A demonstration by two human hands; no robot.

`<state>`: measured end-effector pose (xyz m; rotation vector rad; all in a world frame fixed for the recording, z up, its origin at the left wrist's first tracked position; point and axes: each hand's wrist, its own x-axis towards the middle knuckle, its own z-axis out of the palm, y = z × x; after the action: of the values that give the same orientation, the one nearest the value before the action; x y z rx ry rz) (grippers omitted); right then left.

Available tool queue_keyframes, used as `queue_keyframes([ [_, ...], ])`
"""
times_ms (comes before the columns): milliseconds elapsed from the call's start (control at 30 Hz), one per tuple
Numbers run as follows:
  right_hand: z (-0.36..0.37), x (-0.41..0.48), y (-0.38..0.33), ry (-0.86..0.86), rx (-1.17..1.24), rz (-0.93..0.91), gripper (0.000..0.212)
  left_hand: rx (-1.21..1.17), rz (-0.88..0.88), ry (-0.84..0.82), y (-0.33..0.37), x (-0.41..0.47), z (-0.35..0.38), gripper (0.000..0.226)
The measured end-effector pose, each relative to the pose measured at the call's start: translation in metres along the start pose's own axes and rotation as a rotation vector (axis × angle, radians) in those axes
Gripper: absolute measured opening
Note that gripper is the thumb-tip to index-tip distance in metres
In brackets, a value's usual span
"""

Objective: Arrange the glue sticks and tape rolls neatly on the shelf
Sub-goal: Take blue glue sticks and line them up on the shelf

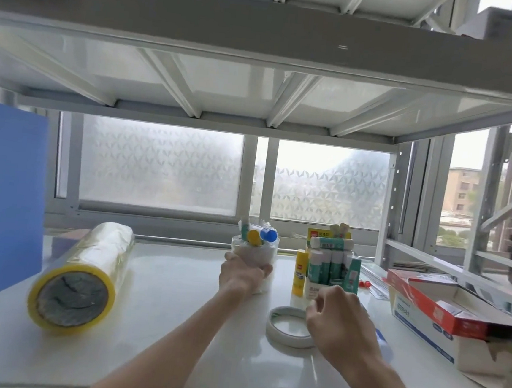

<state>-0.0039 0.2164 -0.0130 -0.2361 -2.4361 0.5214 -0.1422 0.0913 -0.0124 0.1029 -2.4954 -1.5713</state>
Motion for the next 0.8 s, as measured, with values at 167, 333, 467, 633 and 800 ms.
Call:
queue_keyframes([
  [167, 0.002, -0.006, -0.01, 0.045, -0.028, 0.016, 0.021, -0.138, -0.013, -0.222, 0.01, 0.0, -0.004, 0.073],
  [333, 0.006, -0.009, -0.048, 0.056, 0.101, -0.104, 0.02, 0.008, 0.279, -0.101, 0.014, -0.017, -0.109, 0.013],
  [467, 0.035, -0.008, -0.113, -0.219, 0.545, -0.044, 0.028, 0.014, 0.333, 0.101, -0.017, -0.021, -0.215, 0.056],
  [633, 0.115, -0.007, -0.206, -0.743, 1.001, 0.255, 0.041, -0.162, 0.015, 0.171, -0.079, -0.03, -0.276, 0.025],
  [800, 0.12, -0.024, -0.256, -0.745, 1.069, 0.277, 0.057, -0.432, -0.113, -0.056, -0.104, -0.02, -0.263, 0.036],
])
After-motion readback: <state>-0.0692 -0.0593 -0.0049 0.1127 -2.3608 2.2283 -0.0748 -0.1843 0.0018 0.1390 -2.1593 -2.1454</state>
